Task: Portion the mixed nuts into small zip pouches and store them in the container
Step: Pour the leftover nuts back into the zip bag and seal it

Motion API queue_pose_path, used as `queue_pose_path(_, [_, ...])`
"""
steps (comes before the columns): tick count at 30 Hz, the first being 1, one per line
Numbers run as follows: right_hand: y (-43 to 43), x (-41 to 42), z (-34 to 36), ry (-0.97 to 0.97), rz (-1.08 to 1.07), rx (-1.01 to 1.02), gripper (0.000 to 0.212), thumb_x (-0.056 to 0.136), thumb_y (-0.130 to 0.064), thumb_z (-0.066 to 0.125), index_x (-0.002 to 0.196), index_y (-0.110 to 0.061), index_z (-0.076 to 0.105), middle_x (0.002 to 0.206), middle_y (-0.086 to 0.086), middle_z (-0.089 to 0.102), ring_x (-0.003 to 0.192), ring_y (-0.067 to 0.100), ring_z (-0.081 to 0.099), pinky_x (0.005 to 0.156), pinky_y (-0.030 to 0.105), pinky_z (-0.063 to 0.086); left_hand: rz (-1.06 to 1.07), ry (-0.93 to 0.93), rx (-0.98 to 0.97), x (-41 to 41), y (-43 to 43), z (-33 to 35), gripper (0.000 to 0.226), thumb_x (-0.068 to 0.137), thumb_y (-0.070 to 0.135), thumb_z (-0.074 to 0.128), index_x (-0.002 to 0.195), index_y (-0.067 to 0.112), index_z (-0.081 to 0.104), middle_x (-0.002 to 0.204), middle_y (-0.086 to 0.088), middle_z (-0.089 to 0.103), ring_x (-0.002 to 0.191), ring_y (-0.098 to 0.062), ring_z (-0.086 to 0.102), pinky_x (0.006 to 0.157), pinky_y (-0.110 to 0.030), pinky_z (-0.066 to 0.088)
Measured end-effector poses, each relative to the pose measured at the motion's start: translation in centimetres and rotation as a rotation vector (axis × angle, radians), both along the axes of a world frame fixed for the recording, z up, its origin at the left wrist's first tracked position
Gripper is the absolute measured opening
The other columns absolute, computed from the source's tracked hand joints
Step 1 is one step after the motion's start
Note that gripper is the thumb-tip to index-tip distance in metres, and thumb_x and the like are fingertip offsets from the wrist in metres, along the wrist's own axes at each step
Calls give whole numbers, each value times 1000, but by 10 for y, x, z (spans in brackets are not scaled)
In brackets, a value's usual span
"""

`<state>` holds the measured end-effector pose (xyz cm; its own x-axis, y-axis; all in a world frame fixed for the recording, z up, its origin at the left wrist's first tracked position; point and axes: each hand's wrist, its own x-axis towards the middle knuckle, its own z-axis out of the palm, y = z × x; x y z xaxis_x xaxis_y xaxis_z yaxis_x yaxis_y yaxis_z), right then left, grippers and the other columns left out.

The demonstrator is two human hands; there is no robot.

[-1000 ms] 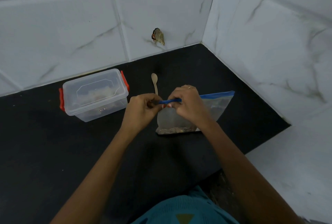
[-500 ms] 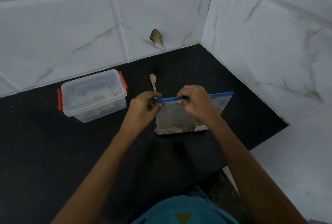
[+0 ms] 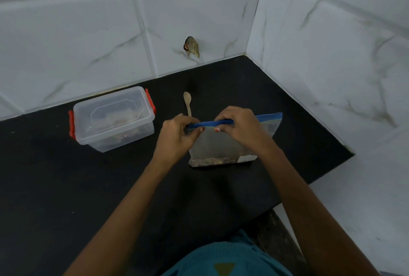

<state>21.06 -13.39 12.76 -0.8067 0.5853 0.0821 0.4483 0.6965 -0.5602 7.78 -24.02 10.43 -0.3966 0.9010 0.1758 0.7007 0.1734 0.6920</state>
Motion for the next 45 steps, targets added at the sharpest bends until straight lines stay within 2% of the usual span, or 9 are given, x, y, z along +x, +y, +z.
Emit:
queue_pose_path(4, [14,16,6,-98,-52,-11,39,79,-19,69,116,-9,62,116,5,58,108,16,53,98,35,42,4,-25,-18,-2,-1,1,24,86,15,61,109,10,63,97,0,57,80,-2,50,67,-9,40])
queue_pose_path(12, [25,27,-2,-31,-152,-16,15,78,-9,69,91,-1,70,84,2,59,80,12,53,75,27,43,-4,-40,-115,-3,3,11,31,87,16,60,118,13,57,105,1,56,77,1,48,63,-7,37])
queue_pose_path(16, [25,27,-3,0,-159,-10,13,77,-7,70,88,1,70,81,-1,53,77,11,50,65,18,36,11,-72,-144,-2,6,18,48,85,17,63,130,14,48,126,-2,53,104,-5,48,84,-11,36])
queue_pose_path(19, [27,28,-3,-14,-143,-23,16,79,-8,68,93,0,70,83,-1,53,80,11,50,71,21,36,2,-50,-135,-1,9,24,48,82,19,67,127,15,50,127,-1,54,103,0,45,87,-12,35])
queue_pose_path(24, [29,30,-2,-52,-67,-20,19,81,-9,66,98,-2,68,90,4,59,83,9,50,74,20,37,-134,273,-263,9,20,29,64,78,33,70,134,25,41,130,2,50,120,-14,46,107,-38,31])
queue_pose_path(30, [32,33,2,-47,-51,-38,31,77,-10,70,107,-5,65,102,4,60,90,13,55,85,31,49,-123,227,-265,13,31,34,23,89,19,58,112,17,61,110,1,61,88,-2,48,78,-20,39])
queue_pose_path(33, [36,38,5,-34,-84,-92,52,70,-11,76,119,-9,57,119,4,55,91,9,55,77,19,49,-131,181,-297,14,34,35,25,90,19,57,114,16,60,111,0,60,87,-2,46,77,-19,39])
queue_pose_path(38, [37,45,8,-141,-114,-19,35,72,-24,76,102,-13,62,99,-4,56,91,10,54,77,24,43,-113,187,-302,15,36,31,28,91,20,56,119,16,59,115,-1,60,87,-2,47,77,-19,39])
queue_pose_path(45, [37,50,4,-123,-151,-16,24,84,-16,64,106,-6,63,103,10,63,93,17,57,86,29,45,-111,163,-307,14,37,32,30,91,19,56,120,15,58,118,-2,59,92,-6,50,79,-20,40])
